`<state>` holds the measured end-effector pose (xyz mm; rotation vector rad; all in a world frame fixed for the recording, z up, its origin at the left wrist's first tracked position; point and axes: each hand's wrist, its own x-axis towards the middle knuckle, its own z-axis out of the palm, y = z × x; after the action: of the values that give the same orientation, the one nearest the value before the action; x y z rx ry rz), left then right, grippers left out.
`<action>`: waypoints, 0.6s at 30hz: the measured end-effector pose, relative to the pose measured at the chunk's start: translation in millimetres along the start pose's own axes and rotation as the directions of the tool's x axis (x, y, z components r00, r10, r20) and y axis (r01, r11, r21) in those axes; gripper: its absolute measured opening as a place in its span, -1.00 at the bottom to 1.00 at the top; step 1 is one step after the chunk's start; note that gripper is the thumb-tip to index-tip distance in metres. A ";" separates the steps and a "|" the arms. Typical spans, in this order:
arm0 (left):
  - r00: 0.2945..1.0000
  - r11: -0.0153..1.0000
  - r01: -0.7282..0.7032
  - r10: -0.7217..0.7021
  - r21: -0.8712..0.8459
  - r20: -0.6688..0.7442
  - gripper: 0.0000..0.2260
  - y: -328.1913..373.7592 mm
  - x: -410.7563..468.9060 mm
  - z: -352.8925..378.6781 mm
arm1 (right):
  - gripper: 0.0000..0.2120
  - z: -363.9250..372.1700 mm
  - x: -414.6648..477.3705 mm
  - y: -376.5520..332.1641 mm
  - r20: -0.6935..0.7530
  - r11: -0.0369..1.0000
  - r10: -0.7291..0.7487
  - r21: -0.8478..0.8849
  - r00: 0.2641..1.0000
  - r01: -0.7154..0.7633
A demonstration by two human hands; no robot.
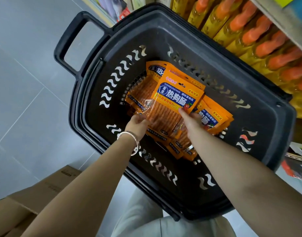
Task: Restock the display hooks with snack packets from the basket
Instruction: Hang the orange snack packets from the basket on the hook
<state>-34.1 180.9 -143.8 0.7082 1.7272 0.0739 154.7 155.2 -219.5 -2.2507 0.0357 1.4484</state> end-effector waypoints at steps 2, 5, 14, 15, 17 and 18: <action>1.000 1.000 0.000 0.000 -0.014 0.013 -0.83 -0.4 1.2 0.1 | -0.68 2.3 5.7 3.6 -0.030 0.999 -0.040 0.000 0.999 0.040; 1.000 1.000 -0.013 0.013 -0.016 0.026 -0.81 0.9 1.0 0.8 | -0.85 -5.8 0.4 10.1 -0.084 0.998 -0.065 0.015 0.994 0.067; 0.991 0.988 -0.122 0.127 -0.097 0.046 -0.57 4.4 -8.6 -0.1 | -0.66 -52.9 -57.4 21.1 0.165 0.951 -0.201 0.270 0.966 0.151; 0.987 0.984 -0.137 0.146 -0.113 0.071 -0.50 5.3 -9.2 -0.2 | -0.64 -53.0 -63.2 18.8 0.224 0.950 -0.204 0.279 0.953 0.138; 0.984 0.988 -0.130 0.140 -0.087 0.111 -0.45 7.2 -9.1 -2.0 | -0.60 -49.1 -73.7 10.3 0.334 0.956 -0.185 0.278 0.924 0.091; 0.987 0.990 -0.125 0.131 -0.068 0.096 -0.55 7.1 -8.1 -4.3 | -0.70 -45.2 -77.2 3.2 0.374 0.951 -0.203 0.297 0.905 0.091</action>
<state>-34.2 184.0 -132.6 0.7646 1.5765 0.1773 158.2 117.6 -138.3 -1.6668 -0.0625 1.6790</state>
